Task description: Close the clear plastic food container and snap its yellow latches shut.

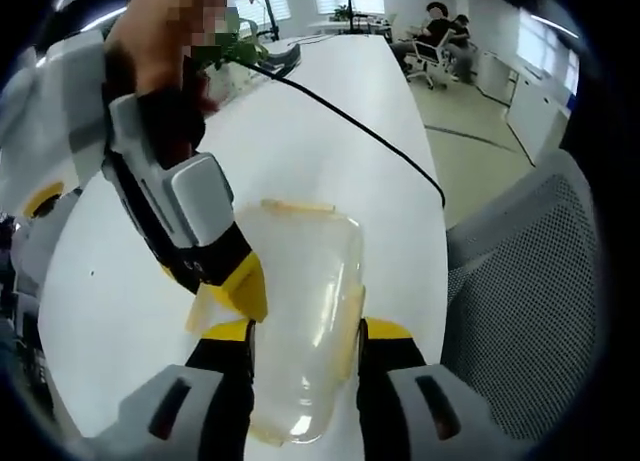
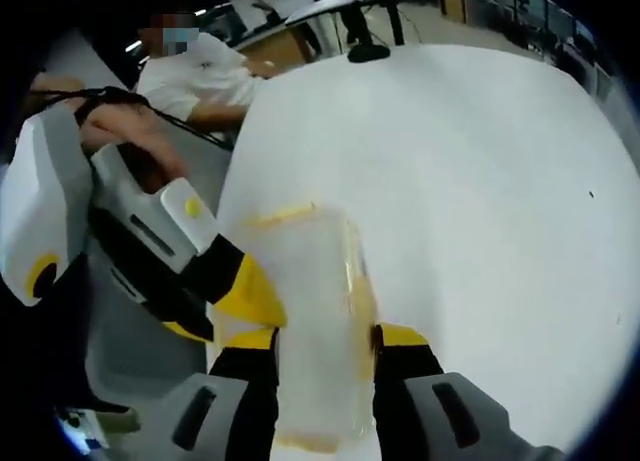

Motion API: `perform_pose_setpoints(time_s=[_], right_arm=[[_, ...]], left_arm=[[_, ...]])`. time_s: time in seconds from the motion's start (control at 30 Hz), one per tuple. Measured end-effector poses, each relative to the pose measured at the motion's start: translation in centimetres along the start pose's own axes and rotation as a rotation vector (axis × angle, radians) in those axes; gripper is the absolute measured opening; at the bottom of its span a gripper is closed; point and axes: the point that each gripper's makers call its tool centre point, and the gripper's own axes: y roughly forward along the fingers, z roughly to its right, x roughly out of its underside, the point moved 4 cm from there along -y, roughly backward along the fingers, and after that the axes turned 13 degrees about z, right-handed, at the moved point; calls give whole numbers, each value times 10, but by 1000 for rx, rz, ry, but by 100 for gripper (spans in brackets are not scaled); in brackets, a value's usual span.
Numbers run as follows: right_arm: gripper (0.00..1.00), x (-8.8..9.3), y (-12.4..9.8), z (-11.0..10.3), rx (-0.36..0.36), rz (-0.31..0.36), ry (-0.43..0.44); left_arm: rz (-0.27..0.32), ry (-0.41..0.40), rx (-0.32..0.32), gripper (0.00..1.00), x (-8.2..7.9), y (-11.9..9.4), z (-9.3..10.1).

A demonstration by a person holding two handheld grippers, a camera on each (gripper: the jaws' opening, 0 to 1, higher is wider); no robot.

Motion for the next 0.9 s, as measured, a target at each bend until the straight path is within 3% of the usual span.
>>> perform_pose_setpoints(time_s=[0.03,0.07,0.13,0.17,0.23,0.37,0.9], right_arm=[[34,-1,0,-1,8,-17,40],[34,1,-2,1,-22,-47,-13],[34,-4,2,-1,-15,-57,-6],[34,-4,5,-2,-11,-68,-12],[34,-3,5,-2,-15,-95,-23],[35,-1,4,0,-13,-94,-21],[37,-1,2,0,-29,-88,-11]], left_arm=[[11,11,-22,38,-2,0,-4],[4,1,-8,38,-2,0,-1],[-9,16,-16,37,-3,1,1],[-63,69,-38,37,2,-6,-4],[-21,12,-33,36,2,1,0],[8,13,-35,37,4,-1,1],[14,-6,-38,38,1,1,2]])
